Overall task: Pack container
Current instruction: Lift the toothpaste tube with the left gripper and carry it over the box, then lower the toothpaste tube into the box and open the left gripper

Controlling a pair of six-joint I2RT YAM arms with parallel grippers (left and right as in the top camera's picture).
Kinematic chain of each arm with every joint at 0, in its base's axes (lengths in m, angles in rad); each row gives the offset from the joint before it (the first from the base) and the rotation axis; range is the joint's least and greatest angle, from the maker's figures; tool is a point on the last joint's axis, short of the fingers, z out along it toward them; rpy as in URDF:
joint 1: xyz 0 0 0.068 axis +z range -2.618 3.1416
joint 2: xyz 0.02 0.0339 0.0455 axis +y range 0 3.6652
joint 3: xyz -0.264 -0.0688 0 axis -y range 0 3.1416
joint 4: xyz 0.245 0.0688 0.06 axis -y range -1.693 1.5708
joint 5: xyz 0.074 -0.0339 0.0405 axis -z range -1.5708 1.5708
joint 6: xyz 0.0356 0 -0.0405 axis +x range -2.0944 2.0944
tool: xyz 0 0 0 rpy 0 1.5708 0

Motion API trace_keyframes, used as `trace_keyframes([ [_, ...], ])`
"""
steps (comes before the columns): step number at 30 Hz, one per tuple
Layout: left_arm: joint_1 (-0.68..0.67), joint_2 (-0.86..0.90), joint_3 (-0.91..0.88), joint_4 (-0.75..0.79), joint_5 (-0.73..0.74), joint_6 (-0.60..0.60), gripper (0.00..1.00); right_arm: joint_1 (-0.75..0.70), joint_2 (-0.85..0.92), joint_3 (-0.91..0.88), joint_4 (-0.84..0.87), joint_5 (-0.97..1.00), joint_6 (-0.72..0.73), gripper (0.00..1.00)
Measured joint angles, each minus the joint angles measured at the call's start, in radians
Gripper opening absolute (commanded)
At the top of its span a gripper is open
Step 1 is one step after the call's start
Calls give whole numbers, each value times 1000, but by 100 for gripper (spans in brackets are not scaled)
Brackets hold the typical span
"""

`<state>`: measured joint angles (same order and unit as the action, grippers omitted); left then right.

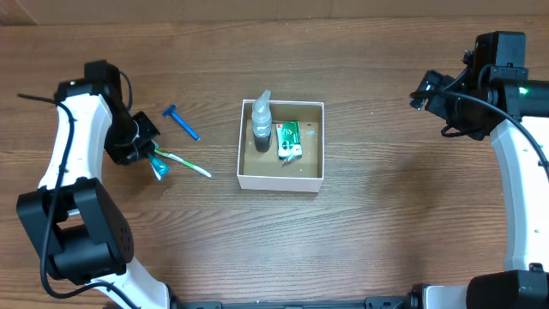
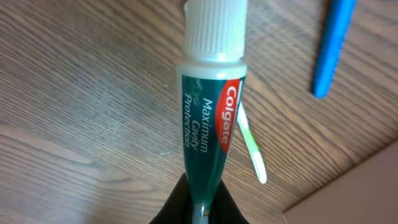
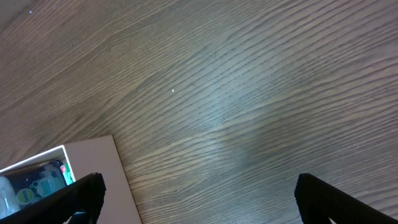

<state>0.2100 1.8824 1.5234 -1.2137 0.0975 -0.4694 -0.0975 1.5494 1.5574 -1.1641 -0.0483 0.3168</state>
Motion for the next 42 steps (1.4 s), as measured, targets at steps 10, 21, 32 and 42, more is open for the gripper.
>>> trace_keyframes([
  [10, -86, -45, 177, -64, -4, 113, 6, 0, 0, 0, 0, 0, 0, 100],
  [21, -422, -219, 263, -26, -23, 317, 9, 0, 0, 0, 0, 0, 0, 100],
  [32, -713, -186, 265, 33, -54, 473, 9, 0, 0, 0, 0, -1, 0, 100],
  [42, -770, 7, 265, 23, -72, 598, 19, 0, 0, 0, 0, 0, 0, 100],
])
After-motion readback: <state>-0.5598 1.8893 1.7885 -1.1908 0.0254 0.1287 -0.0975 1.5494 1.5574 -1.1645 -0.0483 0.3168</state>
